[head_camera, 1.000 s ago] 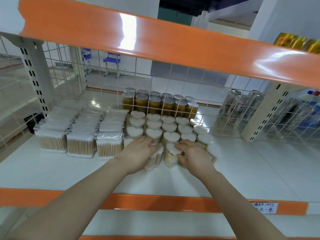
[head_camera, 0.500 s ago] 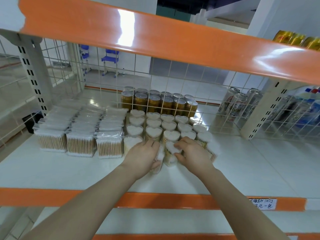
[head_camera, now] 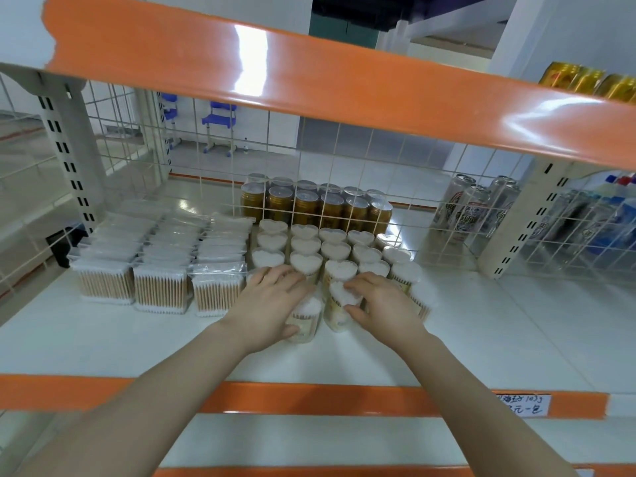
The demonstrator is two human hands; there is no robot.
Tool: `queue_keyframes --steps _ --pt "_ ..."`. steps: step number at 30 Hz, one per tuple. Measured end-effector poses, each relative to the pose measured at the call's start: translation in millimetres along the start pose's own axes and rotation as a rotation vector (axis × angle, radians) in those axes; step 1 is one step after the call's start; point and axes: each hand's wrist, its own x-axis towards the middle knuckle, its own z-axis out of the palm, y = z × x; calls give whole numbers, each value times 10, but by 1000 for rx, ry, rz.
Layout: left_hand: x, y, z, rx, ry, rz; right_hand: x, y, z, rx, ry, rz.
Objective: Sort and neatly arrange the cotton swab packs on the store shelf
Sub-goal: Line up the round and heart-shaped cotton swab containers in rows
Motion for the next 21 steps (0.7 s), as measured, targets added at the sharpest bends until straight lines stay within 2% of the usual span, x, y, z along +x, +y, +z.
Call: queue_keyframes --steps 6,11,21 --pt "-22 -83 30 -70 -25 56 39 -22 59 17 -20 18" --pt "-33 -37 81 -90 1 35 70 -16 37 58 -25 14" --pt "-10 -49 93 -151 -72 16 63 45 0 88 -42 -33"
